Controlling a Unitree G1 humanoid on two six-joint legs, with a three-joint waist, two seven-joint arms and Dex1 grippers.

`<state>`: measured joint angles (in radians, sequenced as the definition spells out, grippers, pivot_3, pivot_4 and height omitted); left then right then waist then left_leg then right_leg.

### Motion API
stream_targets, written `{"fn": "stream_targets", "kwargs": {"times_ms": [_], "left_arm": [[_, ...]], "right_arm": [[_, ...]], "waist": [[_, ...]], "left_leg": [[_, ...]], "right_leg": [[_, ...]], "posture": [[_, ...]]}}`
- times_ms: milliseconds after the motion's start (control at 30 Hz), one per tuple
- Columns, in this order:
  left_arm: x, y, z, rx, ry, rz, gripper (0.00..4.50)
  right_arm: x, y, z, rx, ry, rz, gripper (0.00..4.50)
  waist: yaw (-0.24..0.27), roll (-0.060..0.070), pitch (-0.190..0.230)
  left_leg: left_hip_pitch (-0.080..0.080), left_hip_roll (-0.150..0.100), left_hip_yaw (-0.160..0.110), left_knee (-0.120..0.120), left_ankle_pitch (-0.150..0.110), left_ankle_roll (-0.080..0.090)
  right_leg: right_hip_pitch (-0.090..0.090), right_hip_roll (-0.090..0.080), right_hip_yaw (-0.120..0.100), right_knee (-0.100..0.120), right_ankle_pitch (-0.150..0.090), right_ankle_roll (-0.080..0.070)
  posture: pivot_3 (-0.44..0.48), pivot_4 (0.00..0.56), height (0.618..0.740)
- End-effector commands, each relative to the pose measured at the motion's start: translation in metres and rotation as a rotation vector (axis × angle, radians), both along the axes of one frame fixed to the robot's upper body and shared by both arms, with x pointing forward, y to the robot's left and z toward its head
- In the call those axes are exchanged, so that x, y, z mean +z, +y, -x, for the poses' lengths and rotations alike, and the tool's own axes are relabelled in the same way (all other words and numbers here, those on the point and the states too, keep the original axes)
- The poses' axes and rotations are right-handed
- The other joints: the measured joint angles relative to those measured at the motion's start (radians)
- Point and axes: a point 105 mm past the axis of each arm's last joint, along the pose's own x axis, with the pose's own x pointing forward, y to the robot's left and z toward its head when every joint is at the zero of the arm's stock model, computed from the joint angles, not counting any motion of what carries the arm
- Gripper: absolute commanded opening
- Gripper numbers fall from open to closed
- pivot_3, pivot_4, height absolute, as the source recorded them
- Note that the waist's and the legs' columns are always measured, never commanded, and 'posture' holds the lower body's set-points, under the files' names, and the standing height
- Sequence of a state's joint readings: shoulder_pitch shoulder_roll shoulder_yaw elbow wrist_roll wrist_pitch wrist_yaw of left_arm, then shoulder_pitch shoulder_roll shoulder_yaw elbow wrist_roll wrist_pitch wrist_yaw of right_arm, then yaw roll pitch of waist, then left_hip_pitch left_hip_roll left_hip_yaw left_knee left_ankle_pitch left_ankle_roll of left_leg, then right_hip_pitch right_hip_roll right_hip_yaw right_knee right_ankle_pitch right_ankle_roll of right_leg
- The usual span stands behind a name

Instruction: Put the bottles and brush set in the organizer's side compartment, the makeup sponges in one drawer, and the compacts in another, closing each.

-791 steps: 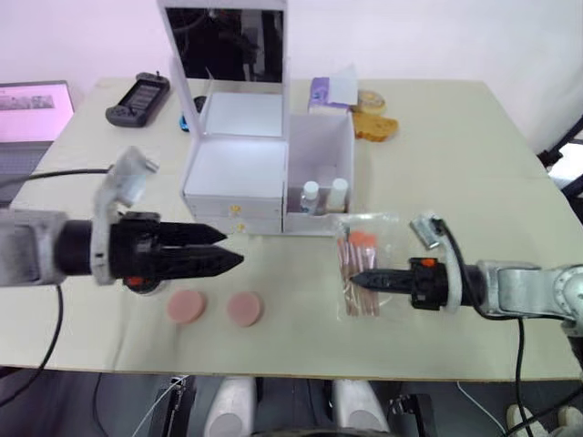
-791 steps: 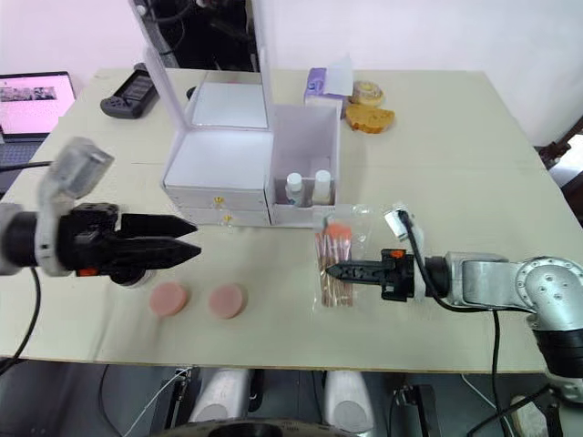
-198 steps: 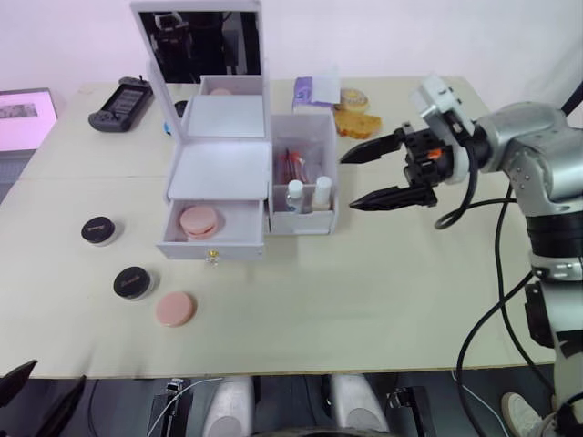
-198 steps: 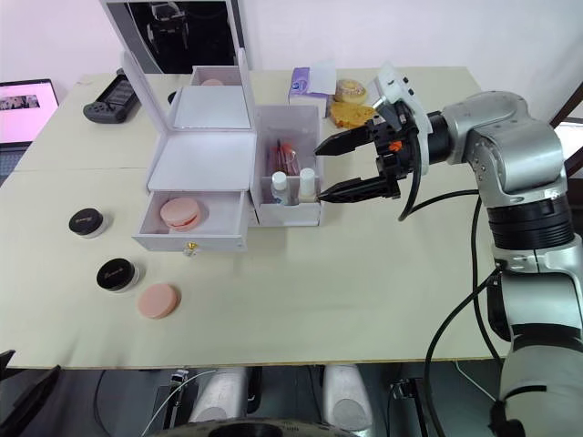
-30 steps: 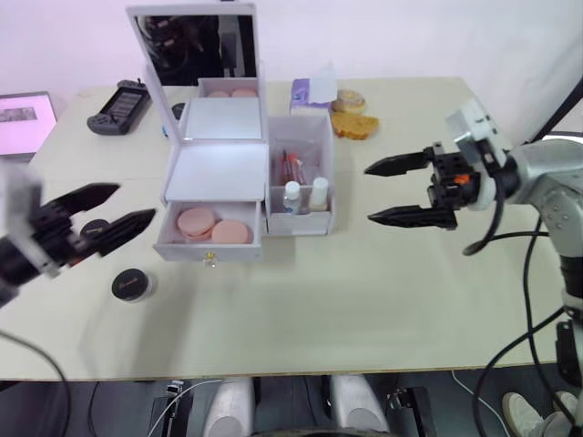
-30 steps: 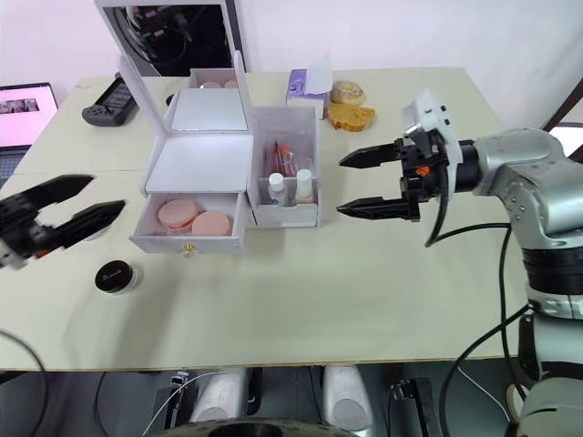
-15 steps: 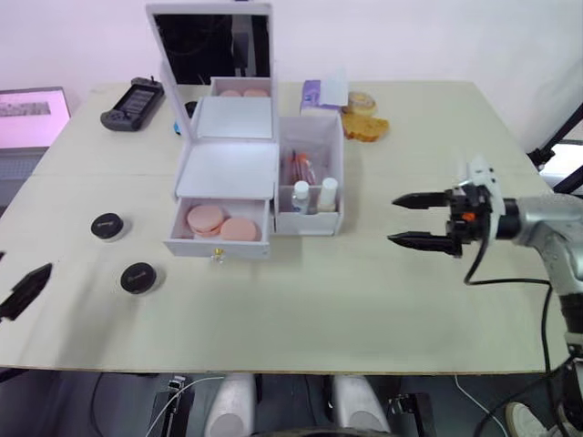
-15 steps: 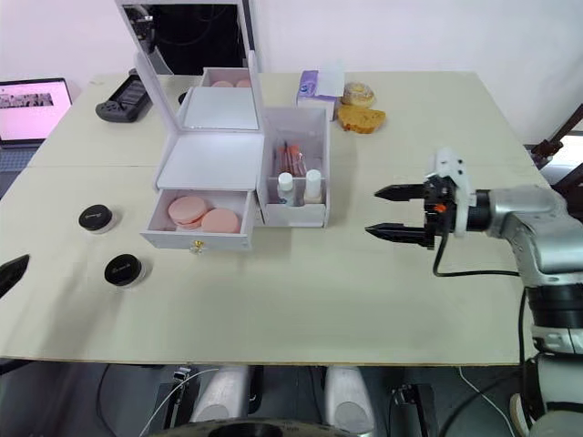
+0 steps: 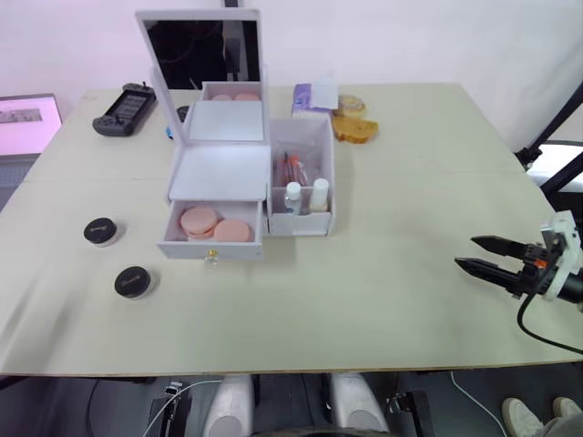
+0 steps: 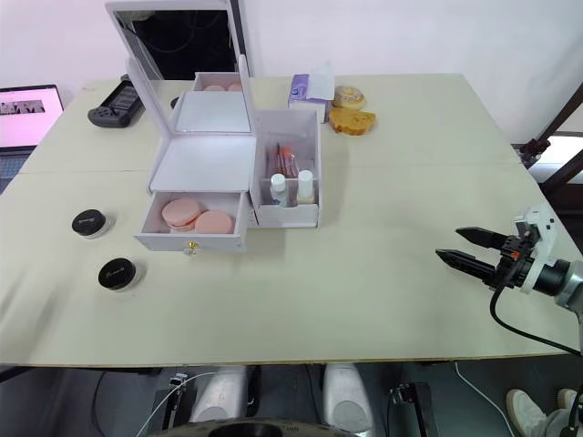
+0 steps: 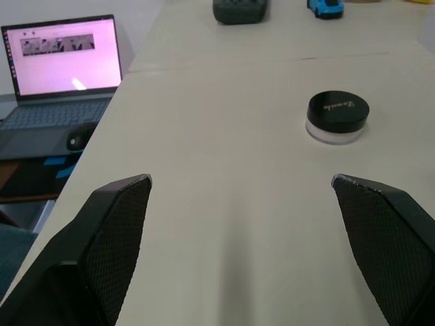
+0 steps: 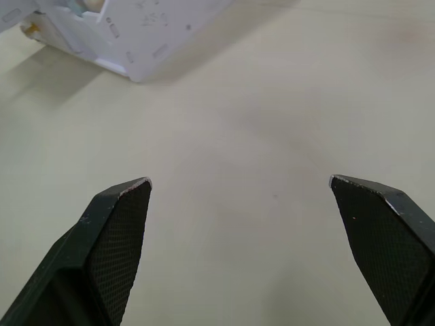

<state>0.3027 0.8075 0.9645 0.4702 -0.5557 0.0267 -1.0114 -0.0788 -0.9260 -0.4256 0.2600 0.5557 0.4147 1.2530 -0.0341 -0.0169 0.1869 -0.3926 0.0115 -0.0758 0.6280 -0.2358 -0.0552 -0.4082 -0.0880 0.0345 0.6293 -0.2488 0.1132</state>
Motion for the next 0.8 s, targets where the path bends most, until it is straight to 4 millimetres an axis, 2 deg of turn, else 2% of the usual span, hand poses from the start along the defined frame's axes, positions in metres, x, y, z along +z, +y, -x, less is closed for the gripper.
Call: {"fn": "stream_targets", "kwargs": {"times_ms": [33,167,233,333,433,533,667,700,767,800], "left_arm": [[0.011,-0.003,-0.004,-0.02,-0.021,-0.04,4.47],[0.012,-0.017,-0.015,-0.088,-0.03,-0.035,4.47],[0.015,-0.034,-0.022,-0.144,-0.043,-0.027,4.47],[0.014,-0.068,-0.027,-0.24,-0.055,-0.019,4.47],[0.01,-0.105,-0.022,-0.317,-0.069,0.003,4.47],[0.005,-0.133,-0.012,-0.373,-0.078,0.055,3.6],[-0.006,-0.177,0.0,-0.468,-0.072,0.095,1.54],[-0.009,-0.185,0.001,-0.471,-0.075,0.108,0.92],[-0.012,-0.2,-0.001,-0.479,-0.09,0.127,0.03],[-0.013,-0.208,-0.005,-0.485,-0.1,0.134,0.03]], "right_arm": [[0.018,0.004,-0.002,0.011,-0.078,0.0,4.5],[0.024,0.019,-0.004,0.062,-0.094,-0.005,4.5],[0.028,0.031,-0.005,0.104,-0.107,-0.003,4.5],[0.033,0.056,-0.006,0.183,-0.13,0.006,4.5],[0.044,0.085,-0.007,0.273,-0.158,-0.006,4.5],[0.054,0.107,-0.007,0.345,-0.18,-0.005,4.5],[0.065,0.126,-0.006,0.421,-0.201,-0.014,4.5],[0.067,0.131,-0.006,0.436,-0.209,-0.014,4.5],[0.072,0.14,-0.005,0.467,-0.22,-0.012,4.5],[0.073,0.144,-0.004,0.486,-0.223,-0.008,4.5]], "waist": [[-0.004,0.0,0.0],[-0.007,0.0,0.0],[-0.007,0.0,0.0],[-0.009,0.0,0.0],[-0.011,0.0,0.0],[-0.007,-0.001,0.0],[0.0,-0.002,0.0],[0.002,-0.003,0.001],[0.011,-0.003,0.001],[0.015,-0.003,0.001]], "left_leg": [[0.0,0.0,0.0,0.0,0.0,0.0],[0.0,0.0,0.0,-0.001,0.0,0.0],[0.0,0.0,0.0,0.0,0.0,0.0],[0.0,0.0,0.0,0.0,0.0,0.0],[0.0,0.0,0.001,-0.001,0.0,0.0],[0.001,0.0,0.003,0.0,0.0,0.0],[0.0,0.0,0.004,0.001,-0.001,0.001],[0.0,0.0,0.005,0.001,-0.001,0.001],[0.0,0.0,0.005,0.002,-0.001,0.001],[0.0,0.0,0.005,0.002,-0.001,0.001]], "right_leg": [[0.0,0.0,0.0,0.0,0.0,0.0],[0.0,0.0,0.0,0.0,0.0,0.0],[0.0,0.0,0.0,0.0,0.0,0.0],[0.0,0.0,0.0,0.0,0.0,0.0],[0.0,0.0,0.002,0.0,0.0,0.0],[0.0,0.001,0.005,0.0,0.0,0.0],[0.0,0.001,0.005,-0.001,0.0,0.0],[0.0,0.001,0.006,-0.002,0.0,0.0],[0.0,0.001,0.006,-0.002,0.0,0.0],[0.0,0.001,0.007,-0.002,0.0,0.0]], "posture": [[0.0,0.15,0.74],[0.0,0.15,0.74],[0.0,0.15,0.74],[0.0,0.15,0.74],[0.0,0.15,0.74],[0.0,0.15,0.74],[0.0,0.15,0.74],[0.0,0.15,0.74],[0.0,0.15,0.74],[0.0,0.15,0.74]]}}
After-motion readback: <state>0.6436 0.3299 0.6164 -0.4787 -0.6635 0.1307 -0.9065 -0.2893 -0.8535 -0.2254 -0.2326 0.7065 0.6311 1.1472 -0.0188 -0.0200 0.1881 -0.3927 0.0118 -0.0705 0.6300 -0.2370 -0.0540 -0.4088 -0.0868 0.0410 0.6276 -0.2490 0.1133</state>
